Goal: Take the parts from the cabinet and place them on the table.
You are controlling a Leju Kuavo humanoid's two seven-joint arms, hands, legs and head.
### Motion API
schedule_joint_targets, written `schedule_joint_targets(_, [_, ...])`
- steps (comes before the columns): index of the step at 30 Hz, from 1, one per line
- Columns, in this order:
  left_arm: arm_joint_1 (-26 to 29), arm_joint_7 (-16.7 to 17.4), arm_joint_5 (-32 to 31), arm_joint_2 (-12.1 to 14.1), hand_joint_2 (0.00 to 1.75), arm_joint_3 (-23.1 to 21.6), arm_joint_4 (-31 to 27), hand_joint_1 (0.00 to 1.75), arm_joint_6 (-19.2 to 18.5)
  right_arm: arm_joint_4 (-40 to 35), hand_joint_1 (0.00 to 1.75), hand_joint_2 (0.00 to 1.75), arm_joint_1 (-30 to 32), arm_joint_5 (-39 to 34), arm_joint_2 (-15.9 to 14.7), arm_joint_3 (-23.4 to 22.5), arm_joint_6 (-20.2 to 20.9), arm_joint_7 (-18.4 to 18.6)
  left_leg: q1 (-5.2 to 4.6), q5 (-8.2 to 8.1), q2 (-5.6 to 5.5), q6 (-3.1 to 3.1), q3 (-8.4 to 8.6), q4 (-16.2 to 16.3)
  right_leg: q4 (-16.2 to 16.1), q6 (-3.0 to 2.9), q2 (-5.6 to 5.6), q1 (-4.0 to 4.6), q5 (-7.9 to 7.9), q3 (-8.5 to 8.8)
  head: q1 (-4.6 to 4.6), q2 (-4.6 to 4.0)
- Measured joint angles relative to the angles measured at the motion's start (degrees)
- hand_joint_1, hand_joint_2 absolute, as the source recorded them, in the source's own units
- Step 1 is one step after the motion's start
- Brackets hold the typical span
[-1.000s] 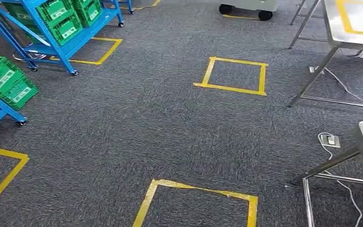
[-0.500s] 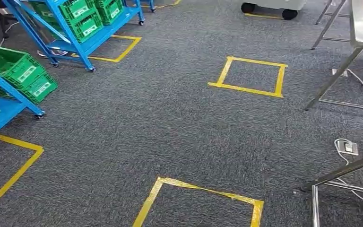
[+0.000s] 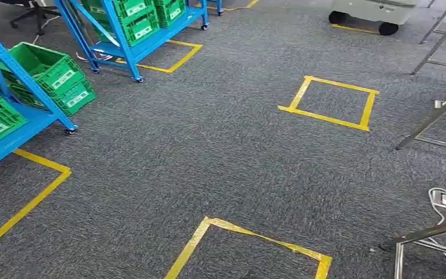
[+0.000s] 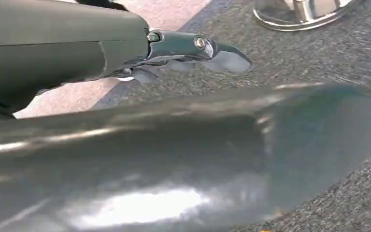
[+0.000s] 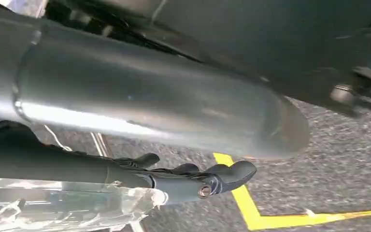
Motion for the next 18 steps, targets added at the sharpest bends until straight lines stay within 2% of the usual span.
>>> schedule_joint_targets(1, [0.0,0.0,0.0,0.1,0.0,0.0,0.0,0.0,0.0,0.0,0.0,0.0,0.0,-0.1,0.0,0.0,0.0,0.0,-0.14,-0.15,-0.36,-0.38,-0.01,0.1,-2.7,0.43,1.88,-0.32,-0.29,1.59,0.02,0.0])
schedule_joint_targets(2, [-0.1,0.0,0.0,0.2,0.0,0.0,0.0,0.0,0.0,0.0,0.0,0.0,-0.1,-0.2,0.1,0.0,0.0,0.0,-0.26,-0.18,-0.82,-0.63,-0.6,0.8,-4.5,0.01,2.32,-0.53,-0.76,2.55,0.04,0.0])
schedule_joint_targets(3, [-0.1,0.0,0.0,0.2,0.0,0.0,0.0,0.0,0.0,0.0,0.0,0.0,-0.1,-0.2,0.1,0.0,0.0,0.0,-0.3,0.19,-1.03,-0.83,-1.05,0.8,-3.7,-0.62,2.11,-0.38,-0.71,2.03,-0.16,0.02])
schedule_joint_targets(5, [0.3,-0.1,0.0,0.2,0.0,0.0,0.0,0.0,0.0,0.0,0.0,0.0,0.1,-0.3,0.1,0.0,0.0,0.0,-0.16,0.4,-1.44,-1.16,-1.24,0.8,-3.4,-1.15,1.62,-0.14,-0.79,1.84,-0.07,0.0])
schedule_joint_targets(6, [0.3,-0.2,0.0,0.3,0.0,0.0,0.0,0.0,0.0,0.0,0.0,0.0,0.1,-0.3,0.2,0.0,0.0,0.0,-0.12,-0.01,-1.22,-1.38,-1.36,0.9,-3.6,-1.55,1.14,-0.48,-0.62,1.92,-0.02,0.02])
schedule_joint_targets(7, [0.3,-0.3,0.0,0.1,0.0,0.0,0.0,0.0,0.0,0.0,0.0,0.0,0.0,-0.3,0.1,0.0,0.0,-0.1,-0.29,-1.21,0.32,-1.77,-1.92,2.3,-3.6,-1.99,0.92,-0.42,-0.64,1.94,-0.33,0.0])
schedule_joint_targets(8, [0.1,-0.4,0.0,0.2,0.0,0.0,0.0,0.0,0.0,0.0,0.0,0.0,-0.1,-0.4,0.1,0.0,-0.1,-0.2,-0.24,-3.25,1.13,-2.07,-3.44,5.6,-3.6,-2.38,0.47,-0.34,-0.64,1.92,-0.63,0.0])
schedule_joint_targets(10, [-0.2,-0.6,0.0,0.0,0.0,0.0,0.0,0.0,0.0,0.0,0.0,0.0,0.0,-0.5,0.1,0.0,-0.1,-0.2,-0.17,-7.84,1.61,-2.35,-8.16,15.6,-3.6,-2.57,-0.65,-0.19,-0.73,1.85,-0.66,0.0])
schedule_joint_targets(11, [-0.1,-0.6,0.0,-0.1,0.0,0.0,0.0,0.0,0.0,0.0,0.0,0.0,0.1,-0.5,0.1,0.0,-0.1,-0.2,-0.14,-8.88,1.62,-2.33,-9.93,19.4,-3.6,-2.69,-1.14,-0.12,-0.75,1.82,-0.63,0.0])
schedule_joint_targets(12, [0.1,-0.6,0.0,-0.1,0.0,0.0,0.0,0.0,0.0,0.0,0.0,0.0,0.1,-0.6,0.1,0.0,-0.1,-0.2,-0.13,-8.39,1.62,-2.25,-10.27,20.0,-3.6,-2.7,-1.46,-0.07,-0.76,1.85,-0.66,0.0])
schedule_joint_targets(13, [0.2,-0.6,0.0,-0.2,0.0,0.0,0.0,0.0,0.0,0.0,0.0,0.0,0.0,-0.6,0.1,0.0,-0.1,-0.2,-0.15,-6.62,1.63,-2.03,-9.28,18.1,-3.6,-2.7,-1.77,0.0,-0.76,1.9,-0.68,0.0])
schedule_joint_targets(15, [0.2,-0.6,0.0,-0.1,0.0,0.0,0.0,0.0,0.0,0.0,0.0,0.0,-0.1,-0.6,0.1,0.0,-0.2,-0.2,-0.36,-1.65,2.05,-1.3,-4.59,9.0,-3.7,-2.69,-2.35,0.05,-0.76,2.12,-0.66,0.0])
schedule_joint_targets(16, [0.1,-0.6,-0.1,-0.1,0.0,0.0,0.0,0.0,0.0,0.0,0.0,0.0,-0.1,-0.6,0.1,0.0,-0.2,-0.2,-0.68,0.08,3.29,-0.73,-2.25,4.6,-3.9,-2.67,-2.61,0.04,-0.75,2.25,-0.66,0.0])
schedule_joint_targets(17, [0.0,-0.6,-0.1,-0.1,0.0,0.0,0.0,0.0,0.0,0.0,0.0,0.0,-0.1,-0.6,0.1,0.0,-0.2,-0.2,-1.17,0.28,4.38,-0.41,-1.11,2.0,-3.7,-2.51,-2.92,0.43,-0.81,2.21,-0.72,0.0])
schedule_joint_targets(18, [-0.2,-0.6,-0.1,-0.1,0.0,0.0,0.0,0.0,0.0,0.0,0.0,0.0,-0.1,-0.6,0.1,0.0,-0.2,-0.2,-1.2,-0.24,4.24,-0.19,-0.76,1.0,-3.7,-2.26,-3.14,0.52,-0.71,1.96,-0.72,0.0])
